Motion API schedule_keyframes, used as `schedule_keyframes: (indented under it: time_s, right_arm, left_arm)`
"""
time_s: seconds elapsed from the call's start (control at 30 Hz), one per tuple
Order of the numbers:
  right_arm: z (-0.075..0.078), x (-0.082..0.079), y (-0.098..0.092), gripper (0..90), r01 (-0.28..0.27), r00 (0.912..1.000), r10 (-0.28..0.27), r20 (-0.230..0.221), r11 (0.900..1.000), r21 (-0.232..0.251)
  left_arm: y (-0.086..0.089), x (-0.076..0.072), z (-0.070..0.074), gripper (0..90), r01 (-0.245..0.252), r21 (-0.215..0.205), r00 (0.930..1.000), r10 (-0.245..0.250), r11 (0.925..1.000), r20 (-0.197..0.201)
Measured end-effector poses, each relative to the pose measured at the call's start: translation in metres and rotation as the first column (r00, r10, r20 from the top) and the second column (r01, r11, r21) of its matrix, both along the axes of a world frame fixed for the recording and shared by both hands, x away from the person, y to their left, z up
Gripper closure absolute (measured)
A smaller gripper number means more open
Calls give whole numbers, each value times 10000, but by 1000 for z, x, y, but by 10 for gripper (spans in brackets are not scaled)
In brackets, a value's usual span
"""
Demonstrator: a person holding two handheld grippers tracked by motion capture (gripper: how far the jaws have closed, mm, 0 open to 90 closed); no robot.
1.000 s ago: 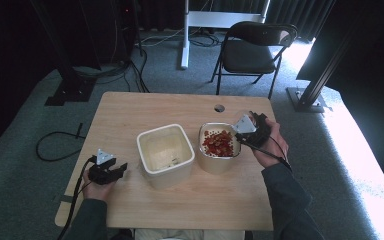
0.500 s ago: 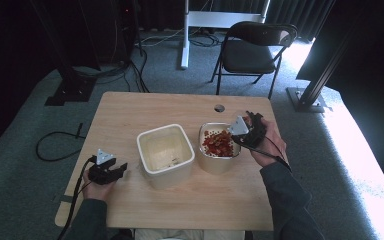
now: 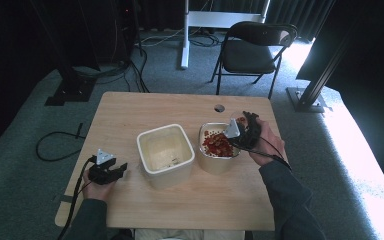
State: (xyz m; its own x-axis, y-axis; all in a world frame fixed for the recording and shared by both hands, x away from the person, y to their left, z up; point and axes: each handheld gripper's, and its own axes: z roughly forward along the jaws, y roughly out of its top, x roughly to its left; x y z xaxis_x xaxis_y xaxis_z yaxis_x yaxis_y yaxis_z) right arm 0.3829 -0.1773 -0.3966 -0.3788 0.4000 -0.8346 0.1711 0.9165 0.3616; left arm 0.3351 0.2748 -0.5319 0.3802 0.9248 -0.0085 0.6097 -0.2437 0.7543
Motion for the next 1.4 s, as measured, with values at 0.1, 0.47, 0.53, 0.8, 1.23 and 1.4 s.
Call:
schedule_keyframes:
  time_s: [0.1, 0.47, 0.53, 0.8, 1.23, 1.4]
  right_arm:
    - [-2, 0, 3, 358, -79, 10000, 82, 53, 9985, -544]
    - [-11, -2, 16, 357, -226, 9988, 335, 363, 9633, -2676]
    - [-12, -3, 18, 357, -235, 9983, 382, 433, 9538, -2994]
    - [-13, -6, 24, 357, -183, 9945, 580, 867, 9152, -4026]
    - [-24, -7, 30, 359, 46, 9844, 973, 1465, 8186, -5743]
    - [-25, -8, 30, 360, 175, 9802, 1064, 1673, 7940, -6077]
  left_arm:
    - [0, 0, 0, 467, 1, -3, 10000, -1, 10000, -4]
    - [0, 0, 0, 467, -21, -34, 10000, 21, 10000, 4]
    - [0, 0, 0, 467, -19, -35, 10000, 19, 10000, 2]
    - [0, 0, 0, 467, -17, -25, 10000, 17, 10000, 4]
    - [0, 0, 0, 467, -19, -19, 10000, 19, 10000, -1]
    - [0, 0, 0, 467, -18, -19, 10000, 18, 10000, 2]
